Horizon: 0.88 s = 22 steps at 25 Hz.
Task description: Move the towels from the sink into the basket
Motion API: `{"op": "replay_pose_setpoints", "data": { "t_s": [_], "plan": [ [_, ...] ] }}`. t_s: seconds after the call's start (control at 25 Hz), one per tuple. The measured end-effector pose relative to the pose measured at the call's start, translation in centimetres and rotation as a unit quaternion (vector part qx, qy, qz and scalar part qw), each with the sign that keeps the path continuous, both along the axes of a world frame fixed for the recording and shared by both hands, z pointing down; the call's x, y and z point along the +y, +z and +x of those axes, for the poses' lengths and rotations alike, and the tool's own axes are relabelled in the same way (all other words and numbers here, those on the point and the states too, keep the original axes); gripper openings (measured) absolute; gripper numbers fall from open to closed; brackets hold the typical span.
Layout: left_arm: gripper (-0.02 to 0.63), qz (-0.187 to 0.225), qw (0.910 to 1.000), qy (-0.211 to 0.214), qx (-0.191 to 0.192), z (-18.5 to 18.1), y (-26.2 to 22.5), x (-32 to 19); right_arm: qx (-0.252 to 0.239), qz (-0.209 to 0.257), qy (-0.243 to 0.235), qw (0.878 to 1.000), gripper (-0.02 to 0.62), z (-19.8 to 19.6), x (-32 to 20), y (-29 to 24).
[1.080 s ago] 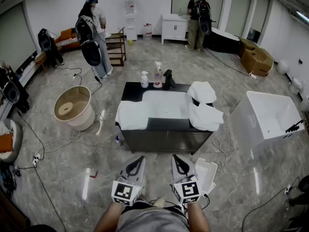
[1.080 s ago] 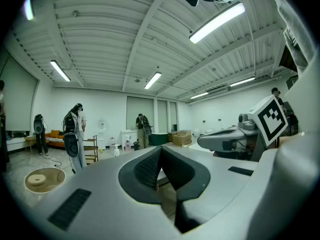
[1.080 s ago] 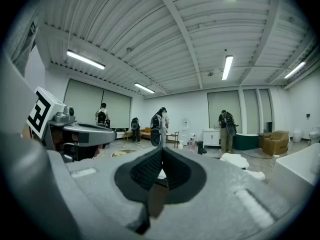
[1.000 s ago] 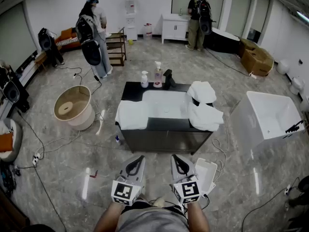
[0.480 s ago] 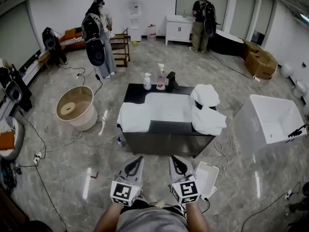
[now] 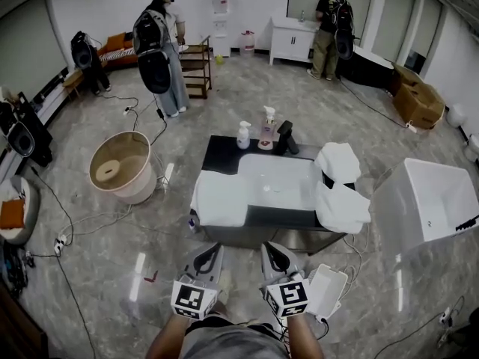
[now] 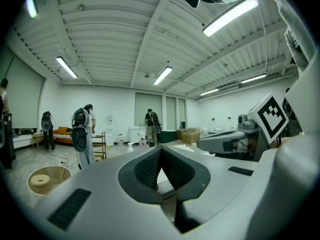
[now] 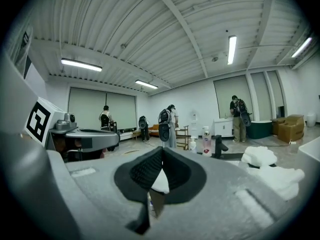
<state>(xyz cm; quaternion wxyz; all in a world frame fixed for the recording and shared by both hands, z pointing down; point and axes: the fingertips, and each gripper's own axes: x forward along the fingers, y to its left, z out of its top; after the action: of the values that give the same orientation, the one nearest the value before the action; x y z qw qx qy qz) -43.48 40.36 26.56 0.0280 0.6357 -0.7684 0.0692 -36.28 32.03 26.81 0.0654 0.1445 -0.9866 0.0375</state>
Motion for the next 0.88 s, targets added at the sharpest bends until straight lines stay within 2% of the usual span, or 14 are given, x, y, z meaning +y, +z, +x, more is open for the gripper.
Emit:
{"op": "replay_pose_setpoints", "data": {
  "t_s": [0.48,0.88],
  "plan": [
    [0.008,-0.039,0.9987,0.011,0.033,-12.2,3.6,-7.1,0.058,-0.051,0.0,0.997,0.0,-13.1,-6.5,5.2],
    [0.008,-0.086,0.9932,0.035,0.07,-18.7,10.1,-10.8,0.105,-0.127,0.042,0.985,0.002,-18.7,-10.6,13.0]
  ]
}}
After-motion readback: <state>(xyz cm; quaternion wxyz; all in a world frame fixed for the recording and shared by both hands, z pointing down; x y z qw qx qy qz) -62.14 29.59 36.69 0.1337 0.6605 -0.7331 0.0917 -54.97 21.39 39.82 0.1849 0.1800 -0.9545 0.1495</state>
